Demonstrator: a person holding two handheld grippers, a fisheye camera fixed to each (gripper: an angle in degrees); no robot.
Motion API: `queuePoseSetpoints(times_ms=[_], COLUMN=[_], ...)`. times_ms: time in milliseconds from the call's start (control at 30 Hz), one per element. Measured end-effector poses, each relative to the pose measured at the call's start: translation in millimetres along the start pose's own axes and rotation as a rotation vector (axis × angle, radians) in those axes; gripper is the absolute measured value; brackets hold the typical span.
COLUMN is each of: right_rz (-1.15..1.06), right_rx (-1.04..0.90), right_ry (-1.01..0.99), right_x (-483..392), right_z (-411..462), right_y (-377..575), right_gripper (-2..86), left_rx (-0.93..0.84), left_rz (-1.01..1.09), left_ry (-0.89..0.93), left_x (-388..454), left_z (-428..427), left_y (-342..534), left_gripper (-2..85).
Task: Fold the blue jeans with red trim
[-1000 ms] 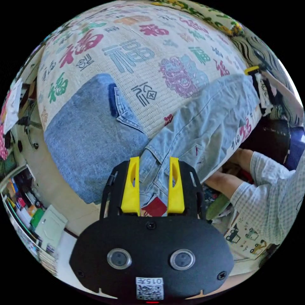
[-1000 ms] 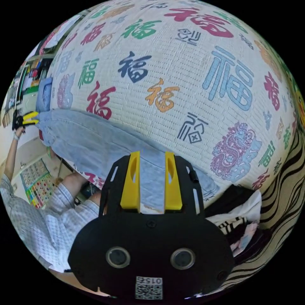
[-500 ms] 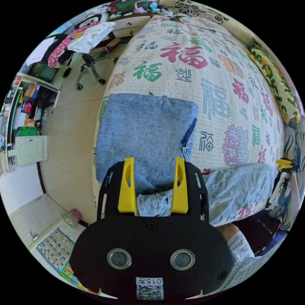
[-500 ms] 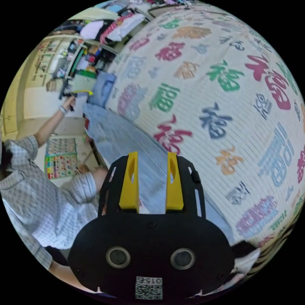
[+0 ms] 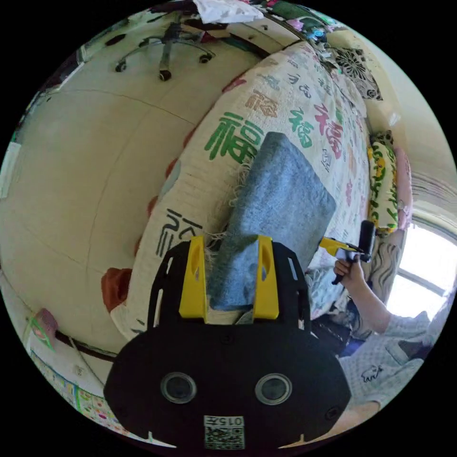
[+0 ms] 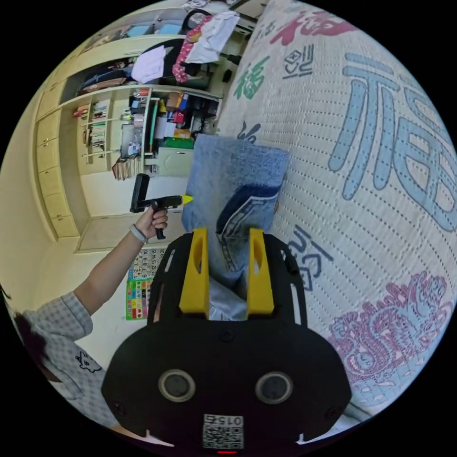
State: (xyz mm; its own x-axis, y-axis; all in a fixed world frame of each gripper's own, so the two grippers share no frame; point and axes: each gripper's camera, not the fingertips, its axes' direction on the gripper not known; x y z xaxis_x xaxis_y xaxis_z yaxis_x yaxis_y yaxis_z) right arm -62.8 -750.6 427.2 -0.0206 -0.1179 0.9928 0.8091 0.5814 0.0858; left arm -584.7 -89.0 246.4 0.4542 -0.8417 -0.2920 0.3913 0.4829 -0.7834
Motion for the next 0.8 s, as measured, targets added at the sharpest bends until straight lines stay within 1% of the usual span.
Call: queuePoseSetpoints(times_ms=[33,67,133,167,267,367,433,500,567,600,667,733,800], right_rz=[0.027,0.034,0.053,0.083,0.089,0.008,-0.007,-0.020,-0.034,-0.044,-0.092,-0.095,-0.085], right_rx=[-0.005,-0.018,-0.032,-0.041,-0.057,-0.074,-0.058,0.028,0.199,0.237,0.382,0.454,0.462], right_ry=[-0.014,-0.036,-0.051,-0.088,-0.094,-0.002,-0.012,-0.034,-0.071,-0.072,0.003,0.113,0.153], right_x=[4.6,8.7,15.9,22.1,22.0,3.7,-2.4,-9.3,-21.1,-25.0,-45.2,-57.2,-61.1], right_z=[2.9,5.3,7.6,9.1,11.4,6.0,-3.2,-24.8,-71.1,-84.3,-138.1,-172.3,-197.2], right_y=[-6.5,-11.4,-16.1,-19.4,-26.5,-31.1,-34.2,-41.2,-61.9,-69.3,-102.6,-125.4,-138.4], right_gripper=[11.4,10.7,9.5,9.1,7.1,5.2,4.5,4.2,4.3,4.4,4.8,4.8,5.0], left_rx=[-0.056,-0.069,-0.154,-0.173,-0.175,-0.150,-0.089,-0.035,0.028,0.076,0.172,0.295,0.337], left_rz=[0.033,0.051,0.154,0.164,0.279,0.357,0.422,0.462,0.482,0.494,0.471,0.376,0.307], left_ry=[0.076,0.086,-0.019,-0.029,-0.033,0.002,0.112,0.136,0.176,0.223,0.275,0.267,0.262], left_x=[-4.2,-3.9,8.5,10.2,27.1,46.3,64.6,81.8,97.1,107.2,122.7,137.9,143.3], left_z=[8.5,10.9,12.1,11.3,-3.8,-26.4,-49.2,-65.0,-79.8,-89.3,-100.9,-105.9,-103.7], left_y=[-8.4,-12.0,-25.1,-27.8,-33.3,-34.3,-40.2,-52.0,-71.5,-89.1,-120.3,-162.1,-180.4], left_gripper=[17.5,17.6,16.7,15.4,8.6,6.7,6.2,6.1,6.2,6.3,7.1,9.5,9.5])
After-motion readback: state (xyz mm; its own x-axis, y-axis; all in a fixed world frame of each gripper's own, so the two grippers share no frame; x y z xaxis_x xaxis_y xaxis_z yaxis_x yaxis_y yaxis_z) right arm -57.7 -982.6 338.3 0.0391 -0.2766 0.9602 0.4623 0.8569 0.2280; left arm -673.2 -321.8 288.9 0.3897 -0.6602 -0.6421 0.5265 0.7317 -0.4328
